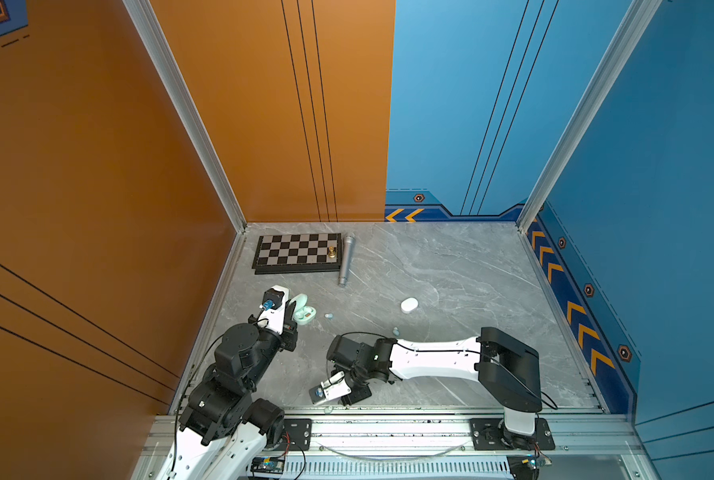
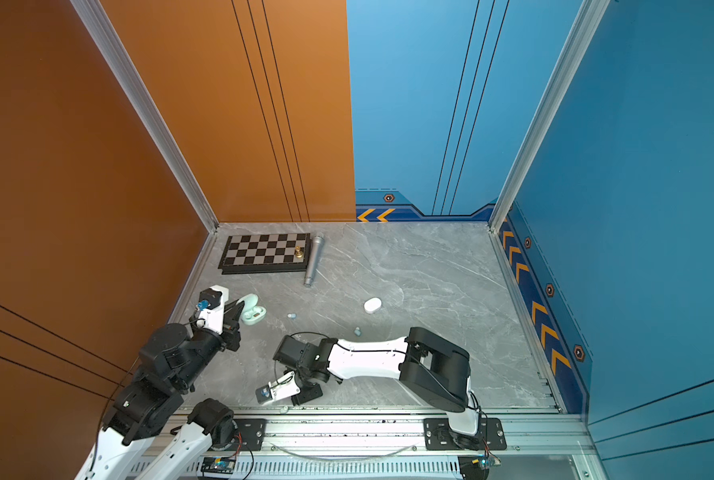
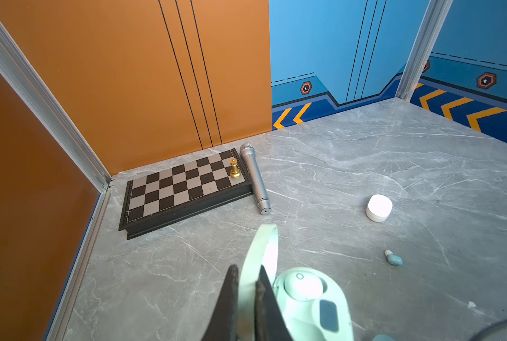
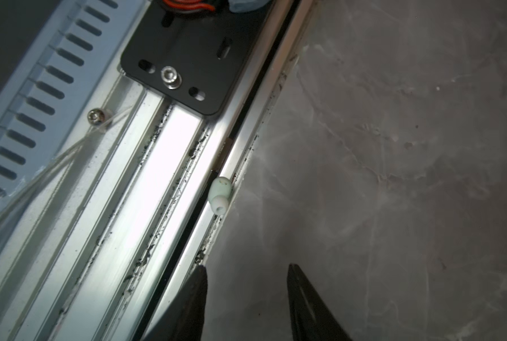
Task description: Insert the wireless bluetooth earbuds into the charging case
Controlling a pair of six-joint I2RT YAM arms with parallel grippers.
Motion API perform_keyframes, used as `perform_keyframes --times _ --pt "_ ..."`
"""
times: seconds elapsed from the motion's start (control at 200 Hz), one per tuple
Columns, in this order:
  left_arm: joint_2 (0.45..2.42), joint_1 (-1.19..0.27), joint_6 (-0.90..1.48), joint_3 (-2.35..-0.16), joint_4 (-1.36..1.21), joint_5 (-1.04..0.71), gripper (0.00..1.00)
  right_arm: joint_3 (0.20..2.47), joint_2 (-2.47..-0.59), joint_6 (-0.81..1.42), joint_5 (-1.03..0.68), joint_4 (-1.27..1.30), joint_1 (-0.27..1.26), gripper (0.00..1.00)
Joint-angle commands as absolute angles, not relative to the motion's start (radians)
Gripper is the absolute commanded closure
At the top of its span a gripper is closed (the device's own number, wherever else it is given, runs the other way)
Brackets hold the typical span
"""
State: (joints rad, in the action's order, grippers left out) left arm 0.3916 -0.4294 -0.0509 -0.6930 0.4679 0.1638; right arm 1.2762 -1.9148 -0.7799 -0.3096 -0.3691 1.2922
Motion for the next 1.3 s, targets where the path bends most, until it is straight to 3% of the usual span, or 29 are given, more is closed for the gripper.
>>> perform_keyframes --times 0.0,0.42,1.296 --pt "0.383 -0.444 -0.043 -0.727 0.511 0.136 1.0 1.284 -1.943 -0.992 -0.305 -0.392 1.305 0.53" --pt "0.418 -0.457 -0.067 -0.785 0.577 0.135 1.0 1.354 -2.057 -1.211 -0.357 -0.364 1.296 0.55" --pt "0.387 -0.482 -0.064 -0.785 0.617 0.152 1.0 1.382 -2.135 -1.183 -0.369 -0.351 1.305 0.74"
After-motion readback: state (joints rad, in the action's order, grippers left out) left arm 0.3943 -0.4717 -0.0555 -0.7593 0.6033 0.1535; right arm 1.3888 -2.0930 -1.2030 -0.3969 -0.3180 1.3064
